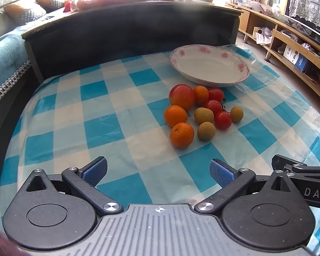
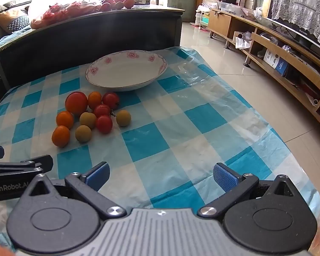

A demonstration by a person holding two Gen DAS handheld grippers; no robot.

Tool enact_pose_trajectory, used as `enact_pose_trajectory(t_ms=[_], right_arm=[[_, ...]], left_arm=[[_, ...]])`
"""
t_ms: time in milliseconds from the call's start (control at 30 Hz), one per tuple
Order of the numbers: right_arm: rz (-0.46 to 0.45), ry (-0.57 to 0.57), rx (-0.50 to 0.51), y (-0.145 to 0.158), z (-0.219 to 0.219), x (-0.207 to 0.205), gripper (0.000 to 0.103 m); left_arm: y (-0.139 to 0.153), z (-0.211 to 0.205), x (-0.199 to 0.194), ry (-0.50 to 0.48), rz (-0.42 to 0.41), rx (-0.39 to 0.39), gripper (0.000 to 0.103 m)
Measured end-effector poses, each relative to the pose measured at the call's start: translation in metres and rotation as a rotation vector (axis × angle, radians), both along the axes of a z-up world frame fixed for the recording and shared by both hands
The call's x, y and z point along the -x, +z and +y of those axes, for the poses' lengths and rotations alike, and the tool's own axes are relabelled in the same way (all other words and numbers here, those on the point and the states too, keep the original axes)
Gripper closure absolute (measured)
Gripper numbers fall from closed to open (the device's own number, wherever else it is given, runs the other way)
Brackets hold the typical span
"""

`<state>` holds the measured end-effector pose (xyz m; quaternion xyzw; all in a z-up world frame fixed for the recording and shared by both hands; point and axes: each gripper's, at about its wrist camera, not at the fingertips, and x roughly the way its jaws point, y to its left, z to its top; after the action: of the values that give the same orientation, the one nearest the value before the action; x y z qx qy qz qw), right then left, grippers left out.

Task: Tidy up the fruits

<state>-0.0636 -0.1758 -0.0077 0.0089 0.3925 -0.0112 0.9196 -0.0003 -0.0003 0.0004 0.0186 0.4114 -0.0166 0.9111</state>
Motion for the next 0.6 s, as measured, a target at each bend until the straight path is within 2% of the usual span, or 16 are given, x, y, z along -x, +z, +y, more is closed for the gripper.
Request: enact_pose_trajectory(t_ms=[600], right_arm=[[0.017,0.0,-0.011,-0.004,0.002,-0.001,0.0]], left_arm=[[-0.008,-0.001,0.0,0.01,0.012,-0.003,0.0]])
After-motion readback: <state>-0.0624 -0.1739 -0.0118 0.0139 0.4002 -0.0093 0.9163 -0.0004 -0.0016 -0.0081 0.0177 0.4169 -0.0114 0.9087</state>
